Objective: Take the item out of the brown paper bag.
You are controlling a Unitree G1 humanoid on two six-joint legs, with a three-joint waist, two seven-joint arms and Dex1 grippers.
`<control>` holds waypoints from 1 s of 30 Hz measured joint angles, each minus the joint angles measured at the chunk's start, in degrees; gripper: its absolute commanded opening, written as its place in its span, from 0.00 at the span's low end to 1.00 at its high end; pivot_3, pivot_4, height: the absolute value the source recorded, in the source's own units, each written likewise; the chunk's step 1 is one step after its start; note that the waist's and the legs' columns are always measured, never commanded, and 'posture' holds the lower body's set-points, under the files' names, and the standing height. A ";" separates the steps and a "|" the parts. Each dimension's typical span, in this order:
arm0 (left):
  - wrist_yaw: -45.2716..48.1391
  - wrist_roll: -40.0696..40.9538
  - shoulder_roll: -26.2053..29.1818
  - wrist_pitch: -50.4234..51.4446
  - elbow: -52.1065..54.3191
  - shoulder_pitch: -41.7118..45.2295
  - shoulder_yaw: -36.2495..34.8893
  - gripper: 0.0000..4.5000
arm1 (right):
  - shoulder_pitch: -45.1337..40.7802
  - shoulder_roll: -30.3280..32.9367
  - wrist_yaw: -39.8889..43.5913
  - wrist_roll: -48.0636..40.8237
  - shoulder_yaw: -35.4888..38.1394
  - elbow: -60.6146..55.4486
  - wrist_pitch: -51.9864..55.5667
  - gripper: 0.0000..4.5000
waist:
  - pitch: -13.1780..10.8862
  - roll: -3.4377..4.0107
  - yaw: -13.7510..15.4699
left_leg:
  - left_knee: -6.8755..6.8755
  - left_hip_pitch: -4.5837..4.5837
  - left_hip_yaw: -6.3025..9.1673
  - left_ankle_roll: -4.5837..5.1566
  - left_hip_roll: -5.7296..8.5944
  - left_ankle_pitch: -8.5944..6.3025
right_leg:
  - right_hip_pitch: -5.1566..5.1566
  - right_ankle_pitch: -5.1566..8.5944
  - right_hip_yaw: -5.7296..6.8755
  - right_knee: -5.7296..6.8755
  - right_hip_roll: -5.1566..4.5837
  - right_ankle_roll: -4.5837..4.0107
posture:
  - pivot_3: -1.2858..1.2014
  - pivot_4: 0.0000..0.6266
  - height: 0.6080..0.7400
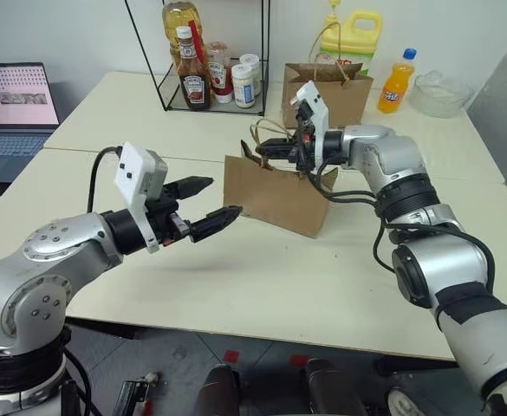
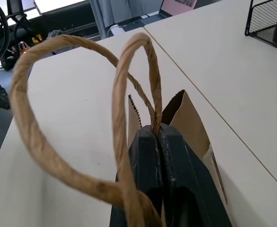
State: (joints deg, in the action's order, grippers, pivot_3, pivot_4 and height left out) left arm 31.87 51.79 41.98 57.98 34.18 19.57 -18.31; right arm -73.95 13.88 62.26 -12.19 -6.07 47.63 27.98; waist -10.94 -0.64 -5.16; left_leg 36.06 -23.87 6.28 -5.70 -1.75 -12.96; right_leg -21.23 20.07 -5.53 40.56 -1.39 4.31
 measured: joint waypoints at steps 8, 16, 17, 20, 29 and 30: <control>1.64 -0.56 1.96 -2.07 -1.28 -0.01 0.68 1.00 | 0.95 0.87 1.42 0.79 -0.82 -1.95 0.45 0.47 | 0.00 0.00 0.08 | 0.00 0.00 0.01 0.01 0.00 0.00 | -0.02 0.00 0.01 0.04 0.00 0.00 | 0.52 0.24 1.00; 9.68 -6.19 6.50 -8.23 -11.22 4.65 4.99 1.00 | 8.81 11.01 1.43 -1.15 0.13 -22.50 10.80 1.00 | 0.00 0.00 0.32 | -0.05 -0.02 0.00 0.07 0.01 -0.04 | -0.07 0.00 0.01 0.03 0.00 0.00 | 0.52 0.24 1.00; 10.75 -7.19 6.93 -9.23 -12.77 5.19 5.48 1.00 | 10.25 12.21 1.35 -1.70 0.26 -25.30 12.26 1.00 | 0.00 0.00 0.33 | -0.05 -0.02 0.00 0.07 0.01 -0.04 | -0.07 0.00 0.01 0.02 0.01 0.00 | 0.52 0.24 1.00; 14.52 -11.30 7.65 -13.60 -19.54 8.91 8.04 1.00 | 15.19 16.28 0.17 -3.12 0.84 -34.98 17.14 1.00 | -0.01 0.00 0.34 | -0.04 -0.03 -0.01 0.08 0.00 -0.05 | -0.09 0.00 0.00 0.02 0.01 0.00 | 0.52 0.24 1.00; 10.75 -34.68 -7.06 -43.64 -67.20 39.33 17.65 1.00 | 38.59 10.76 -22.21 -9.42 16.27 -71.86 33.20 1.00 | 0.10 -0.18 1.45 | -0.02 -0.19 -0.02 0.09 0.04 -0.03 | -0.15 0.00 0.02 -0.06 0.00 0.00 | 0.52 0.24 1.00; 9.75 -36.78 -9.09 -46.95 -72.76 42.14 18.32 1.00 | 42.33 9.45 -24.64 -9.34 16.38 -75.07 33.71 1.00 | 0.10 -0.18 1.54 | -0.03 -0.27 0.02 0.08 0.06 -0.03 | -0.20 0.00 0.03 -0.05 0.01 0.00 | 0.52 0.24 1.00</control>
State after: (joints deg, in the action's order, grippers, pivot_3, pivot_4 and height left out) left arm 41.63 15.00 32.89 11.03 -38.58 61.71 0.01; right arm -31.63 23.33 37.62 -21.53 10.31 -27.44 61.69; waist -10.84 -0.83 -3.62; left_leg 36.02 -24.14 6.31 -5.61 -1.69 -12.99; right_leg -21.43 20.07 -5.50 40.51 -1.39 4.31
